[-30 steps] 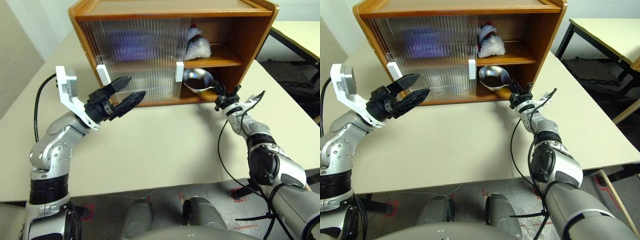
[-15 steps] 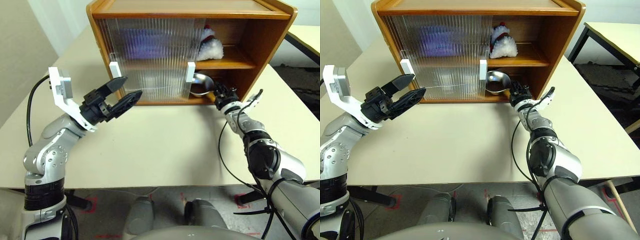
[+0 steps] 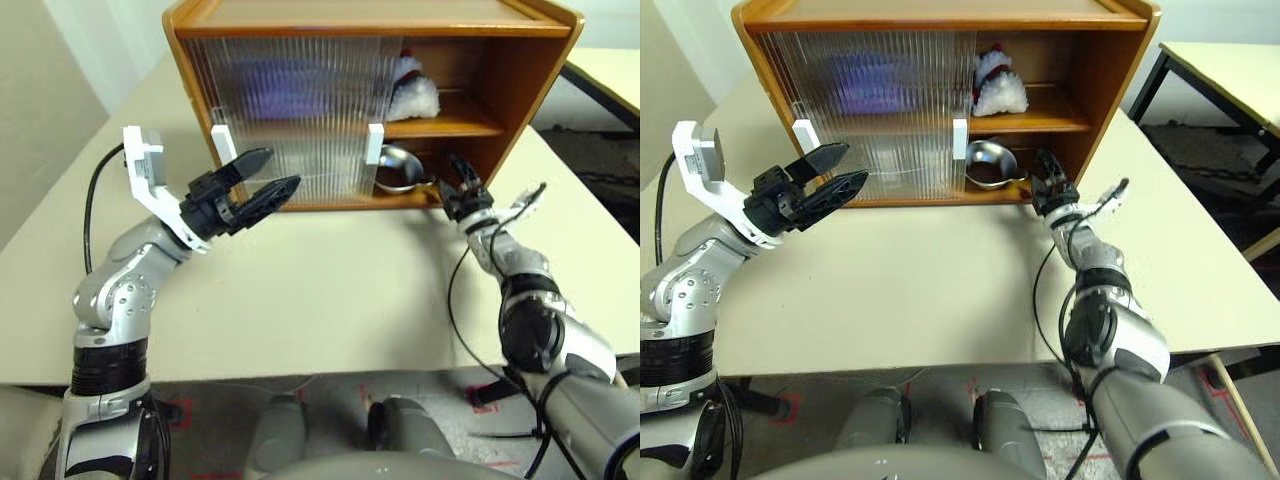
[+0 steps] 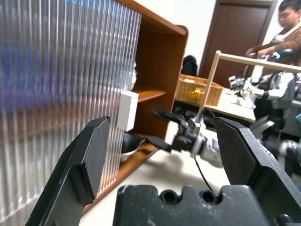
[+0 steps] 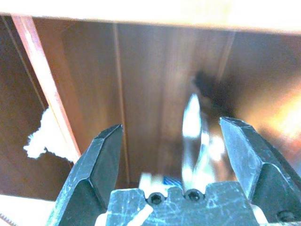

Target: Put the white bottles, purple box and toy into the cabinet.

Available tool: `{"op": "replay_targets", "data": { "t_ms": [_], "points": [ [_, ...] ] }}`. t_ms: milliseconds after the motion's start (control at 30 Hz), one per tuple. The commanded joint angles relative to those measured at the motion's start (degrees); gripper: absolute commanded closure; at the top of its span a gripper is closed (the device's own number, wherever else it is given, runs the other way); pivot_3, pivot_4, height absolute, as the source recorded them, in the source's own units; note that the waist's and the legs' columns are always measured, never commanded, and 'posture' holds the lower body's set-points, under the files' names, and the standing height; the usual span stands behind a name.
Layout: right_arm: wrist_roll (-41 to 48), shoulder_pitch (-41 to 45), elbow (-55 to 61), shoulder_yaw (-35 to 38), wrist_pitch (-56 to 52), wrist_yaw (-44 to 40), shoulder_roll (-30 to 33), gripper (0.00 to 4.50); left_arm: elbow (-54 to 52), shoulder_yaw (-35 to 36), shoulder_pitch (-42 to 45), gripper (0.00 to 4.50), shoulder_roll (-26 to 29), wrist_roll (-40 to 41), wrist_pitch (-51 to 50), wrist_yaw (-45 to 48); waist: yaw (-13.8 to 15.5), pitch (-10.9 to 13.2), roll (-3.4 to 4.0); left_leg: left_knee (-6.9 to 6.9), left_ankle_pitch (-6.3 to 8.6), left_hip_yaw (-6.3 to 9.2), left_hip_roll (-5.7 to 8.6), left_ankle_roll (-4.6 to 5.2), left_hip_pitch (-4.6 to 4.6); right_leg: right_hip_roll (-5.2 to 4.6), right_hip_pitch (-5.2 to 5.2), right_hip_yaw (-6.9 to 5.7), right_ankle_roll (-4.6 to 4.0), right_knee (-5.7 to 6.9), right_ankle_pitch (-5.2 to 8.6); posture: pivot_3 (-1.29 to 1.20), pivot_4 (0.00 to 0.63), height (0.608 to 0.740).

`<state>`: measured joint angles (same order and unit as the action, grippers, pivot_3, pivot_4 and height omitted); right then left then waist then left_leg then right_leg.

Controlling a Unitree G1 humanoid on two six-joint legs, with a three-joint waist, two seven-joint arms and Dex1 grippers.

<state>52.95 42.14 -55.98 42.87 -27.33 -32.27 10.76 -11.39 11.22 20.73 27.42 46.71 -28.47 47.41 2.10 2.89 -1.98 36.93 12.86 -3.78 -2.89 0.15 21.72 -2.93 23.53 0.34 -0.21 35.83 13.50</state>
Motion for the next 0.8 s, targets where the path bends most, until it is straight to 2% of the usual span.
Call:
{"op": "replay_targets", "data": {
  "t_ms": [33,133,167,233,333,433,533,667,800],
  "points": [
    [2.7,-6.5,14.3,-1.5,-7.6,5.3,-3.1,0.02,2.1,-1.6,1.3,0.0,-0.6,-1.4,1.0,1.6,-0.9,0.0,0.05,-0.02,0.0,0.0,0.0,0.0,0.0,0.0,0.0,0.0,0.0,0.0,0.0,0.06,0.0,0.74],
    [5.2,-12.6,27.8,-3.3,-13.0,10.1,-5.8,0.02,3.2,-2.1,1.9,0.0,-0.8,-1.9,1.4,2.5,-1.9,0.0,0.2,-0.03,0.0,0.02,-0.03,-0.01,0.03,0.0,0.05,-0.01,0.0,0.02,0.0,0.04,0.0,0.74],
    [3.7,-15.5,33.3,-6.2,-13.7,9.8,-5.9,0.02,3.6,-2.2,2.3,0.0,-0.8,-2.0,1.5,2.7,-2.3,-0.1,0.29,-0.02,0.01,0.03,-0.05,-0.01,0.02,0.01,0.06,0.04,0.0,0.04,0.0,0.04,0.0,0.74],
    [-2.9,-21.9,44.7,-16.0,-12.4,5.2,-3.9,0.02,4.5,-2.2,2.7,0.0,-0.7,-2.3,1.7,3.3,-2.9,-0.1,0.34,-0.02,0.01,0.03,-0.03,-0.01,0.0,0.0,0.06,0.03,0.01,0.05,0.01,0.03,0.0,0.74],
    [-14.9,-29.6,58.0,-31.1,-4.8,-1.5,1.2,0.02,5.4,-2.3,2.8,0.0,-0.5,-2.9,2.1,4.4,-4.0,-0.1,0.36,-0.02,0.05,0.02,-0.03,-0.08,-0.03,0.02,0.07,0.0,0.02,0.05,0.05,0.02,0.0,0.74],
    [-23.4,-32.8,63.0,-39.0,4.0,-4.7,4.4,0.02,6.0,-2.2,2.9,0.0,-0.5,-3.2,2.3,4.9,-4.9,-0.1,0.34,-0.01,0.17,0.02,-0.03,-0.28,-0.14,0.04,0.04,0.04,0.02,0.07,0.05,0.02,0.0,0.74],
    [-29.2,-33.0,64.3,-43.4,10.3,-5.2,5.2,0.63,6.1,-2.0,3.1,0.0,-0.4,-3.3,2.3,5.0,-4.9,-0.1,0.29,0.03,0.17,0.01,-0.01,-0.3,-0.18,0.04,0.01,0.02,0.03,0.1,0.02,0.03,0.0,0.74],
    [-36.0,-30.7,63.5,-48.7,17.2,-4.3,4.3,2.02,5.5,-1.3,2.3,0.0,0.0,-3.1,2.1,4.9,-4.4,-0.1,0.19,0.05,0.17,0.0,0.01,-0.31,-0.2,0.04,-0.02,0.01,0.02,0.1,0.02,0.04,0.0,0.74],
    [-42.0,-26.5,59.5,-52.1,22.4,-1.3,1.7,3.63,4.6,-0.4,1.0,0.0,0.7,-3.0,1.9,4.6,-4.1,-0.1,0.1,0.03,0.16,0.0,0.01,-0.29,-0.19,0.04,-0.02,0.01,0.01,0.09,0.03,0.07,0.0,0.74]
  ]
}}
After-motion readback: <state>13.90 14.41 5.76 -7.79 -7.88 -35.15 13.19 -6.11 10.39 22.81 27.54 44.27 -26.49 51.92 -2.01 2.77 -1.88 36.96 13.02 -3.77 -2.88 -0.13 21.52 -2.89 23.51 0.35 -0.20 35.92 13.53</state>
